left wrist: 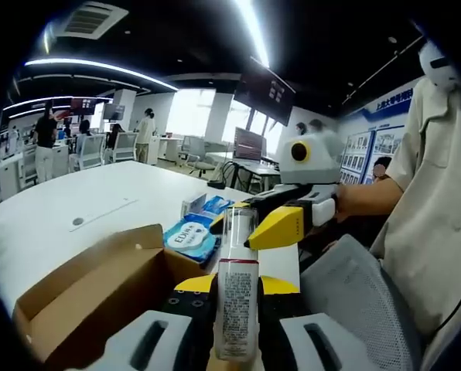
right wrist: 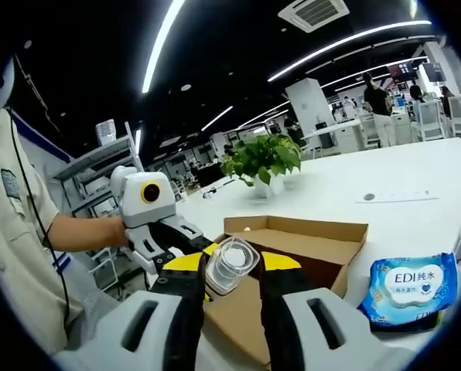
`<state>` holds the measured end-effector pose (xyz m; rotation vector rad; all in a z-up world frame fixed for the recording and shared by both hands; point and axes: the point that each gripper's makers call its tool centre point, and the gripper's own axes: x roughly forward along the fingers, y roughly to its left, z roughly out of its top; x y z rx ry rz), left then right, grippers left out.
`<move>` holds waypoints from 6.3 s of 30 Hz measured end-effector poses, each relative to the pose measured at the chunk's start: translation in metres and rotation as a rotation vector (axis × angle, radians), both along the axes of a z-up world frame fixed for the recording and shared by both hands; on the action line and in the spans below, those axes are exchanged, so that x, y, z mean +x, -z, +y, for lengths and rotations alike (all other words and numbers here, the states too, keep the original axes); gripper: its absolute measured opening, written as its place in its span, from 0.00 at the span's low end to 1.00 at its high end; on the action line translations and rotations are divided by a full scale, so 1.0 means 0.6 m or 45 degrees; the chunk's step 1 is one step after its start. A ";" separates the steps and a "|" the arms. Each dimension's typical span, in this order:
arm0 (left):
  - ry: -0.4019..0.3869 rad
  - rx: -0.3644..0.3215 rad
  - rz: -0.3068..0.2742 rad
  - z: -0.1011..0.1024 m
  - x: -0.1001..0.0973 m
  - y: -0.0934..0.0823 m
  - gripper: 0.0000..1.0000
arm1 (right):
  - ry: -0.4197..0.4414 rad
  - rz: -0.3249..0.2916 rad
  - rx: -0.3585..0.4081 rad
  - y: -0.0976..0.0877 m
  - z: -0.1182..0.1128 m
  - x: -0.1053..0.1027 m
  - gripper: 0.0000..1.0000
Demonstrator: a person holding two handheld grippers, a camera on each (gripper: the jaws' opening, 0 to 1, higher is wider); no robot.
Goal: Operate the shoe box by opening the lid, removing the specified soft item, and placing it in the target area until the item is outside and the box remains undamaged.
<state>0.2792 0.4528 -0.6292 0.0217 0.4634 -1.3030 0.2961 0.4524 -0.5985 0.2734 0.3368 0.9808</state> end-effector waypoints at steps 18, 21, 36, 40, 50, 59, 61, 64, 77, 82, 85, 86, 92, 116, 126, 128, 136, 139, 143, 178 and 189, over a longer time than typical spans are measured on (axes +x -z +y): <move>0.054 0.126 -0.127 -0.013 -0.003 0.016 0.20 | -0.034 -0.054 -0.125 0.003 0.003 -0.005 0.20; 0.052 0.148 -0.170 -0.015 0.000 0.012 0.27 | -0.030 -0.071 -0.139 -0.001 0.000 -0.002 0.20; -0.103 0.184 -0.185 0.025 0.021 0.004 0.52 | 0.031 -0.161 -0.185 -0.035 -0.048 0.028 0.20; -0.174 0.173 -0.178 0.046 0.031 -0.003 0.61 | 0.055 -0.184 -0.200 -0.044 -0.067 0.042 0.20; -0.304 0.173 -0.168 0.096 0.048 -0.015 0.76 | 0.120 -0.245 -0.256 -0.059 -0.125 0.084 0.20; -0.377 0.216 -0.178 0.136 0.045 -0.018 0.86 | 0.150 -0.290 -0.320 -0.053 -0.158 0.127 0.20; -0.407 0.211 -0.174 0.147 0.046 -0.018 0.86 | 0.159 -0.298 -0.341 -0.049 -0.163 0.139 0.20; -0.446 0.213 -0.173 0.160 0.046 -0.019 0.88 | 0.160 -0.315 -0.376 -0.042 -0.170 0.156 0.20; -0.602 0.224 -0.159 0.220 0.033 -0.023 0.93 | 0.165 -0.315 -0.479 -0.001 -0.200 0.234 0.20; -0.647 0.234 -0.149 0.244 0.031 -0.021 0.93 | 0.210 -0.302 -0.508 0.009 -0.213 0.261 0.20; -0.665 0.249 -0.145 0.258 0.032 -0.017 0.93 | 0.229 -0.297 -0.528 0.020 -0.218 0.279 0.20; -0.667 0.252 -0.144 0.259 0.032 -0.017 0.93 | 0.234 -0.297 -0.533 0.023 -0.219 0.283 0.20; -0.693 0.270 -0.137 0.278 0.028 -0.014 0.93 | 0.249 -0.309 -0.591 0.052 -0.230 0.320 0.20; -0.760 0.285 -0.080 0.281 0.007 0.018 0.88 | 0.202 -0.283 -0.849 0.148 -0.277 0.352 0.21; -0.771 0.293 -0.064 0.282 -0.003 0.030 0.87 | 0.285 -0.308 -0.797 0.147 -0.289 0.342 0.21; -0.772 0.300 -0.061 0.283 -0.004 0.033 0.86 | 0.292 -0.319 -0.801 0.144 -0.289 0.334 0.21; -0.759 0.307 -0.053 0.279 -0.005 0.038 0.85 | 0.294 -0.315 -0.796 0.146 -0.288 0.334 0.21; -0.763 0.316 -0.056 0.282 -0.003 0.038 0.85 | 0.287 -0.304 -0.813 0.148 -0.289 0.340 0.22; -0.767 0.325 -0.052 0.286 -0.004 0.041 0.84 | 0.259 -0.297 -0.840 0.147 -0.284 0.341 0.22; -0.865 0.471 -0.054 0.328 0.003 0.075 0.56 | 0.251 -0.244 -0.873 0.105 -0.288 0.324 0.34; -0.978 0.515 0.068 0.349 -0.006 0.103 0.42 | 0.158 -0.119 -0.860 0.075 -0.243 0.308 0.28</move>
